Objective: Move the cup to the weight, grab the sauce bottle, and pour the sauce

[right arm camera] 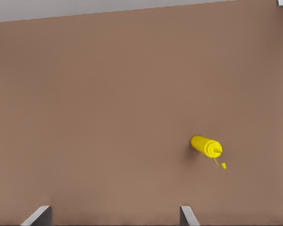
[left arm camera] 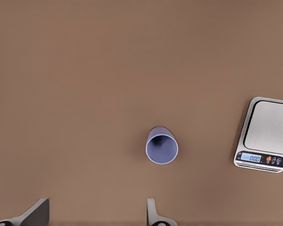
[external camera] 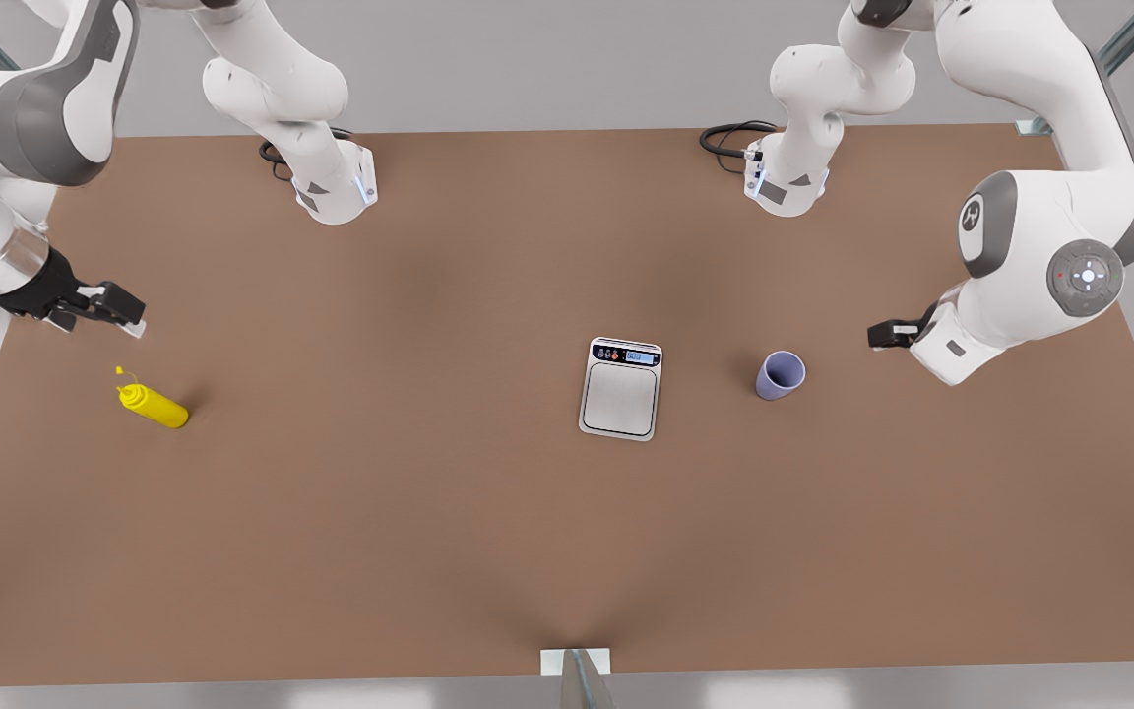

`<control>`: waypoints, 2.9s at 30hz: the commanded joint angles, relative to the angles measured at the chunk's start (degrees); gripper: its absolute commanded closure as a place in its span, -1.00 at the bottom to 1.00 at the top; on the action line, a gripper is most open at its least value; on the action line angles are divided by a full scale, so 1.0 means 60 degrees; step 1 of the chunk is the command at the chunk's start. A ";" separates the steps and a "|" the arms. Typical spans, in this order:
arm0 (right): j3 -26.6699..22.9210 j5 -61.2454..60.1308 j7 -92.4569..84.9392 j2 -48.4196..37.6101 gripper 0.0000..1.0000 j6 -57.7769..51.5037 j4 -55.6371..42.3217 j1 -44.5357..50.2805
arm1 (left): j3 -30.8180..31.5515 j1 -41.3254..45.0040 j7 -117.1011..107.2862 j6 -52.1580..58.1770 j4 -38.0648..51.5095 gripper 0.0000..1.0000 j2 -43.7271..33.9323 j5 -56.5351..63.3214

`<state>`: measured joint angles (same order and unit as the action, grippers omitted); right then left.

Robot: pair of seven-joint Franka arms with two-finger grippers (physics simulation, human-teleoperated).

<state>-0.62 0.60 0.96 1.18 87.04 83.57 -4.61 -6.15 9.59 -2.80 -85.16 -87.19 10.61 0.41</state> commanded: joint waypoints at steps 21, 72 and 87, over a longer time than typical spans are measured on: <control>0.1055 -0.0114 0.0368 0.0258 -1.00 0.1504 0.0179 -0.0169 | 0.0366 -0.0031 0.0437 -0.6798 -0.6782 -1.00 0.0078 -0.1138; -0.5684 -0.8449 0.3107 0.4271 -1.00 -0.2421 0.1278 -0.2102 | 0.1801 0.3148 -0.7620 -0.5685 -0.1348 0.57 0.3491 -0.2266; -0.2988 -0.8859 0.3502 0.9501 -0.97 -0.4941 -0.3235 -0.5853 | 0.1801 0.3045 -0.7502 -0.5641 -0.1348 -1.00 0.3520 -0.2266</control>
<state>-18.55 -52.48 22.05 58.27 57.16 64.45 -39.81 4.74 27.87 -47.96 -118.70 -95.27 31.42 -13.08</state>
